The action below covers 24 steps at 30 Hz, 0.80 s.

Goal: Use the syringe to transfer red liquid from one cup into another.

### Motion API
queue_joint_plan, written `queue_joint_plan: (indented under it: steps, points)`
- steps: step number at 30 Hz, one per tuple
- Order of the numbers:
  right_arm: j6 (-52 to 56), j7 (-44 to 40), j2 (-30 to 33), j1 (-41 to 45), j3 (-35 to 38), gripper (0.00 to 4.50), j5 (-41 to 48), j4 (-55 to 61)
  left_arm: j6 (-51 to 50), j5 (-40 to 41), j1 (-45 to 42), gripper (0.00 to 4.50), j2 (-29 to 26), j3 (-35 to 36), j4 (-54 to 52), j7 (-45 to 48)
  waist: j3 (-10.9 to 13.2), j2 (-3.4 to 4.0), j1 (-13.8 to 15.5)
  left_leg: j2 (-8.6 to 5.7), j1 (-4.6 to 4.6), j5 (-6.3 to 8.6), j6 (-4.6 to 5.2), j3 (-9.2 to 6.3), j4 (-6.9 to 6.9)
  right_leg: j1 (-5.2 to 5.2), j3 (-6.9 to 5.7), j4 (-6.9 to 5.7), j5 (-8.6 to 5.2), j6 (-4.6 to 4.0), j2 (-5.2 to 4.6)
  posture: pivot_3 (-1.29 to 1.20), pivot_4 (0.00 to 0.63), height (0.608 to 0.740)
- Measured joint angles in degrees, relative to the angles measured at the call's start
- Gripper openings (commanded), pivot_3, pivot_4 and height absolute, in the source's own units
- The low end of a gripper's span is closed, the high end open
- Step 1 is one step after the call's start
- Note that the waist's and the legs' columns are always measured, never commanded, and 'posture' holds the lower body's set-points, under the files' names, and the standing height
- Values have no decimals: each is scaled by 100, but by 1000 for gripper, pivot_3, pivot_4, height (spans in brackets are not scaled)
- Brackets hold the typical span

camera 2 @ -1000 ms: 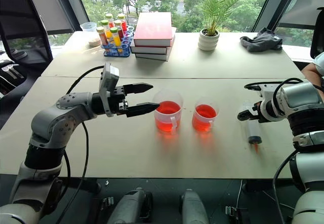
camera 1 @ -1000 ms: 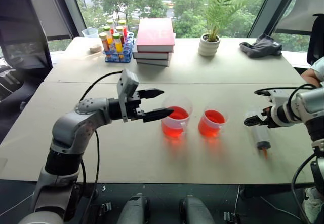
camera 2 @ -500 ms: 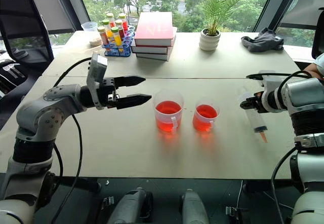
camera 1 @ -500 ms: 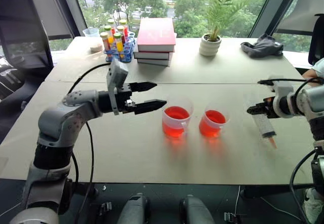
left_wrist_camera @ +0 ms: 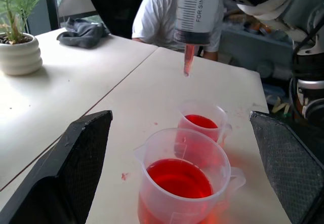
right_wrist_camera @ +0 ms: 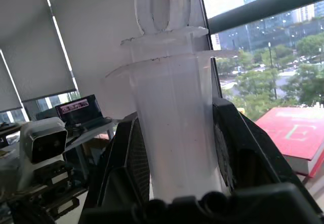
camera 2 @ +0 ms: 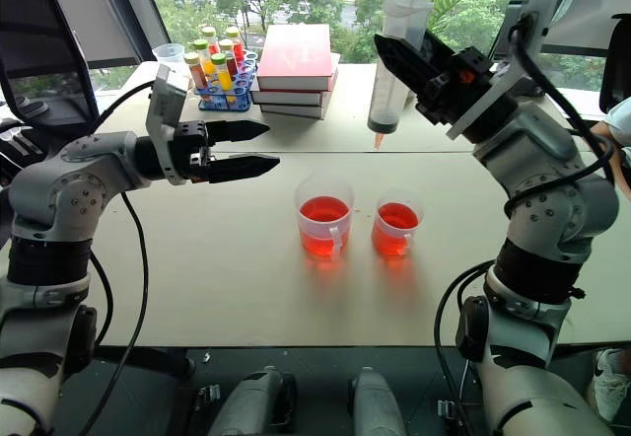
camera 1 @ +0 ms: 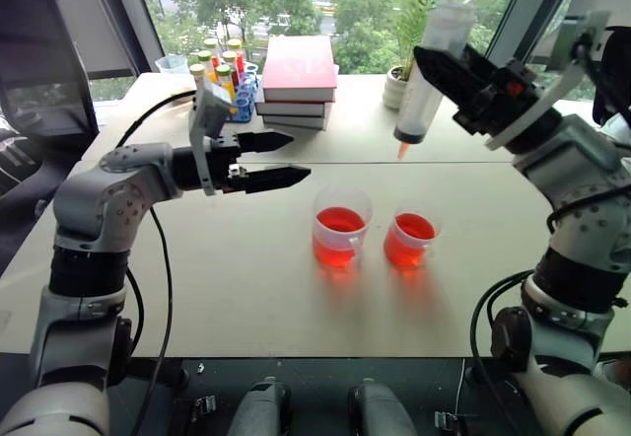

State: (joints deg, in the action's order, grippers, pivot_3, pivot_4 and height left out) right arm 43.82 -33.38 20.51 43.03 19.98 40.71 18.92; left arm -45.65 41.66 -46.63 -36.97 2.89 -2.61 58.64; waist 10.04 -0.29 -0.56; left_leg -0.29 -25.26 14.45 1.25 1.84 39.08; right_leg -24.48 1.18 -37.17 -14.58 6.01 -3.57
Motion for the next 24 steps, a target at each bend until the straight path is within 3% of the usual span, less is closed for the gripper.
queue_joint_plan:
  steps: [7, 13, 24]
  points:
    - [-1486, -362, -598, -1196, -1107, 1380, -637, -160, 28, -133, -244, 4500, 69, -62, 204, 141, 0, 1, -14, 0, 2, -1, -2, 4, 1, -2, 1, -4, 0, 0, 2, 0, 150, 740]
    - [-2567, -626, -673, -1963, -1745, 1380, -1300, -621, 130, -258, -630, 4500, 432, -265, 420, 161, 0, 0, -17, -1, 3, -2, -3, 4, 3, 0, 2, -5, 0, 0, 4, 0, 150, 740]
    - [-3181, -581, -710, -2253, -2159, 1380, -1728, -782, 386, -618, -767, 4500, 1139, -651, 864, 125, 0, 0, -16, 1, 9, -3, -5, 4, 3, 0, 5, -10, 0, 0, 7, 0, 150, 740]
